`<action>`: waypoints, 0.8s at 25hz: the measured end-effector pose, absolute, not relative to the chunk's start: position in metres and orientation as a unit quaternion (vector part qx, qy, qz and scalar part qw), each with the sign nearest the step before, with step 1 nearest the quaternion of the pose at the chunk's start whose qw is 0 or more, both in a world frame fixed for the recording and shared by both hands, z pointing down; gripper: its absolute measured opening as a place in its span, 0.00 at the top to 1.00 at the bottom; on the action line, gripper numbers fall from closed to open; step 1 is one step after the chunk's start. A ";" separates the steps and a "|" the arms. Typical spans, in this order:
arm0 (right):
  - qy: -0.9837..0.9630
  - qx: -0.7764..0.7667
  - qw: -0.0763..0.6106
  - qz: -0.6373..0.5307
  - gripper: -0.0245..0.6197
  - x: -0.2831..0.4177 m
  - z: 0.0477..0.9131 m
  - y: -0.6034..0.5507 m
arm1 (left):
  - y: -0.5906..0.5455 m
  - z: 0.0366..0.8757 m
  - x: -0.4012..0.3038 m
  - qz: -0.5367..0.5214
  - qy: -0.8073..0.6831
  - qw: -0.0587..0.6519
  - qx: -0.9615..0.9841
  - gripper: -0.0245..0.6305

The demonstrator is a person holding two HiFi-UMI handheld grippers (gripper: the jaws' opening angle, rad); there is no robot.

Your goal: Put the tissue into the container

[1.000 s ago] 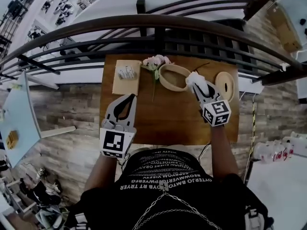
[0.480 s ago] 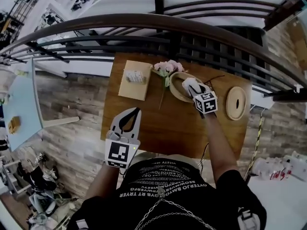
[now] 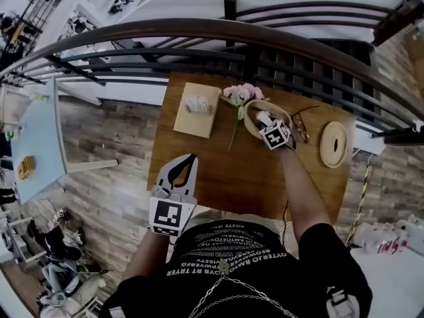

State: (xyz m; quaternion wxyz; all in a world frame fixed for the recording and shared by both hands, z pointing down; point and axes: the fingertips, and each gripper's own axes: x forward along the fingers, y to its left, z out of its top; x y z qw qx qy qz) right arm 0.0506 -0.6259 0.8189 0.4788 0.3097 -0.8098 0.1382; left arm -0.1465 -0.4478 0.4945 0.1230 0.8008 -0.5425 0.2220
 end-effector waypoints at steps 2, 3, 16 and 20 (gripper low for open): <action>-0.814 0.318 0.457 0.168 0.69 0.053 0.813 -0.626 | -0.441 0.485 -0.145 0.216 -0.541 0.114 0.805 0.92; -0.821 0.324 0.432 0.186 0.57 0.053 0.804 -0.626 | -0.436 0.480 -0.144 0.214 -0.540 0.109 0.807 0.92; -0.843 0.508 0.174 0.019 0.94 0.122 0.524 -0.504 | -0.384 0.424 -0.159 0.170 -0.530 0.043 0.829 0.92; -0.826 0.548 0.130 -0.008 0.94 0.145 0.457 -0.425 | -0.375 0.407 -0.158 0.146 -0.522 0.025 0.840 0.92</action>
